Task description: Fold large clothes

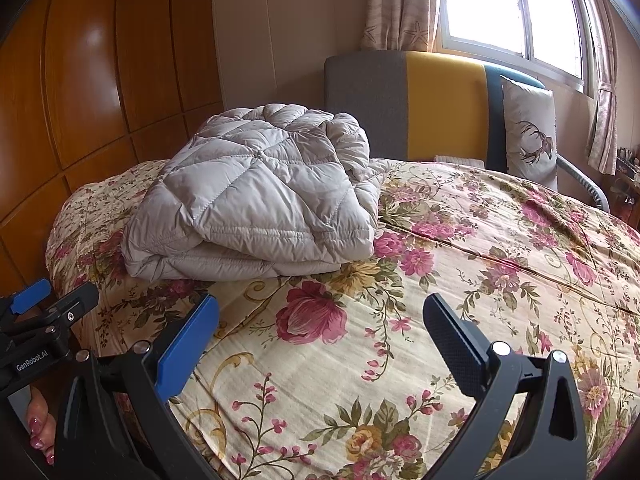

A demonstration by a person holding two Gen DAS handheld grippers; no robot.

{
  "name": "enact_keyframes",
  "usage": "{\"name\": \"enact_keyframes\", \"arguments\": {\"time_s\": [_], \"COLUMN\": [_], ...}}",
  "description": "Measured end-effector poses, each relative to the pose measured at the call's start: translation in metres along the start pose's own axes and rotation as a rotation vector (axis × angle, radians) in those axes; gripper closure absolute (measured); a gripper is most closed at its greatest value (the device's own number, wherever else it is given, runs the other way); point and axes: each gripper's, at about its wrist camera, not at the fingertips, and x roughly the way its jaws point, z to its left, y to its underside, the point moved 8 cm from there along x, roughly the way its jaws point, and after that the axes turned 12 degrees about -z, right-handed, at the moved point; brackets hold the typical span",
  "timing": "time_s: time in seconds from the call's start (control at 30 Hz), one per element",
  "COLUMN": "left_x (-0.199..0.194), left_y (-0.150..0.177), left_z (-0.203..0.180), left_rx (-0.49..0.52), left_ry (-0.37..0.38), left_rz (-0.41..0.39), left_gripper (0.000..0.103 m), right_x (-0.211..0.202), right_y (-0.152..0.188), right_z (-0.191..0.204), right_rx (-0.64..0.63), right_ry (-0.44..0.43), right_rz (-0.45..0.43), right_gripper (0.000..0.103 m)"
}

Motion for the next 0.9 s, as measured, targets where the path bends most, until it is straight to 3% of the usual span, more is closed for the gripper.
{"name": "enact_keyframes", "arguments": {"time_s": [0.7, 0.9], "left_x": [0.003, 0.002], "left_y": [0.005, 0.006], "left_z": [0.011, 0.008], "left_rx": [-0.016, -0.019], "left_ry": [-0.048, -0.025], "left_rz": [0.036, 0.030], "left_gripper": [0.003, 0.003], "right_x": [0.001, 0.002], "right_y": [0.003, 0.003], "right_z": [0.001, 0.002], "right_rx": [0.008, 0.008], "right_ry": [-0.010, -0.013], "right_rz": [0.012, 0.014], "right_gripper": [0.002, 0.002]}}
